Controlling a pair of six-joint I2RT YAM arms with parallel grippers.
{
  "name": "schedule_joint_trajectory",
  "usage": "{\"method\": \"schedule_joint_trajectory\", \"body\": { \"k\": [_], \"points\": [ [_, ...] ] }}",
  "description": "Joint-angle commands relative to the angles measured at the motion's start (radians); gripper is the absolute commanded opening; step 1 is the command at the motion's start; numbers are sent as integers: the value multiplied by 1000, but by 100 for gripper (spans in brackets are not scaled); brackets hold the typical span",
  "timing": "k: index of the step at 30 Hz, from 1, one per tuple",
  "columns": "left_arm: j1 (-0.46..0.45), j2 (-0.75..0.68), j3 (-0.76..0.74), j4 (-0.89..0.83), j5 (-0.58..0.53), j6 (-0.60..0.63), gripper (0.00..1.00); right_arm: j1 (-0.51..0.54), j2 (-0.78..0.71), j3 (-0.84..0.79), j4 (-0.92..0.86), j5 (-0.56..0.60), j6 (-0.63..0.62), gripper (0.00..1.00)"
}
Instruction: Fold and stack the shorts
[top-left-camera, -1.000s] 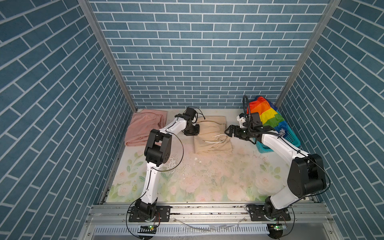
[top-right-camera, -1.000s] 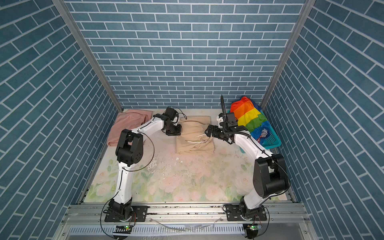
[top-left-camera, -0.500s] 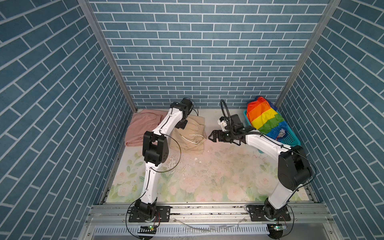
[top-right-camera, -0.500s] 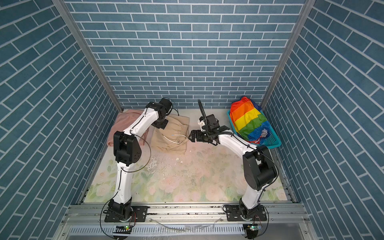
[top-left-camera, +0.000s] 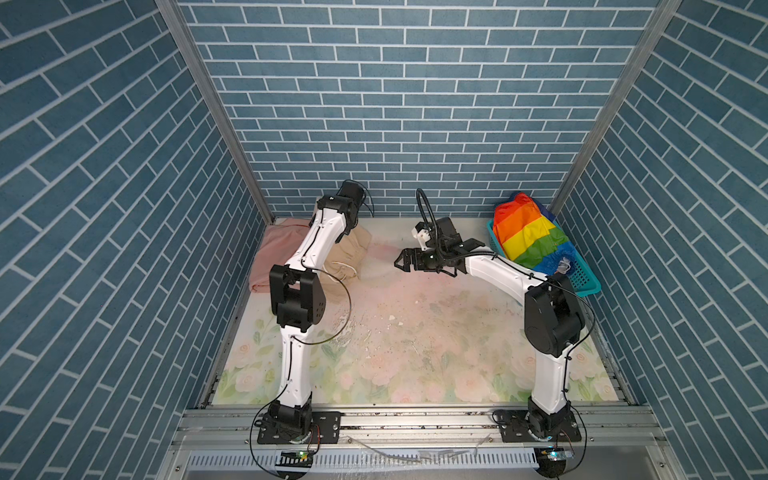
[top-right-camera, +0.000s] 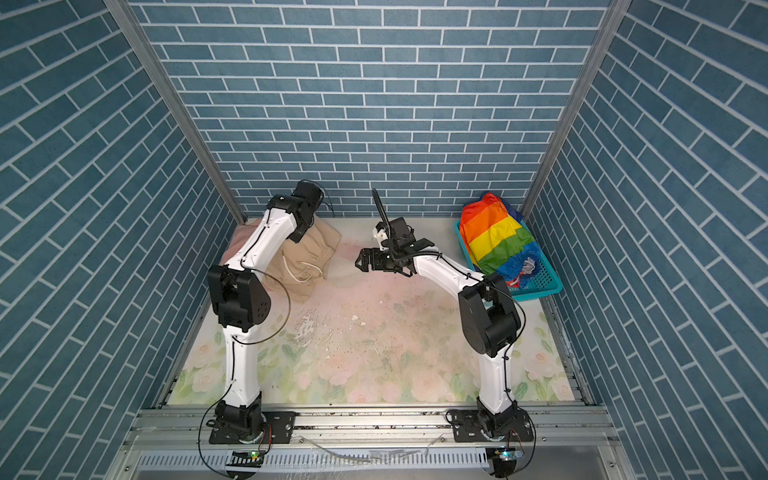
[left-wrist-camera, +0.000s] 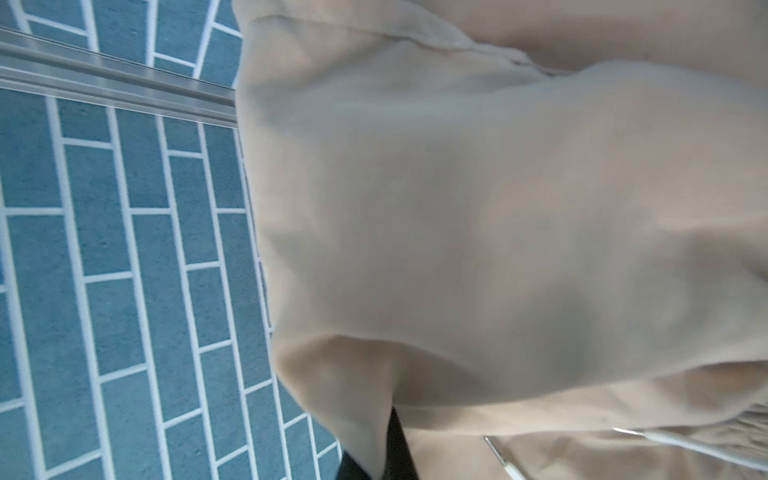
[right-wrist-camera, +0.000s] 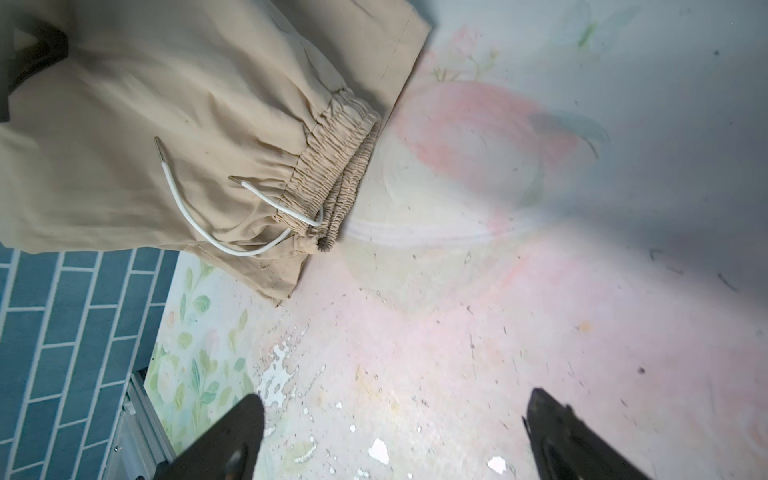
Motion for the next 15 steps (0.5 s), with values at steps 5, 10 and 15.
{"method": "schedule_joint_trajectory", "body": {
  "k": [5,10,15],
  "points": [
    [46,-34,55,65,-19,13,0,18,69,89,-35,-33,25,99],
    [72,-37,95,62,1,3,0,25,80,90,-30,-40,30,98],
    [108,-96,87,75,96,-41,0,26,76,84,-30,-37,24,99]
  ]
}}
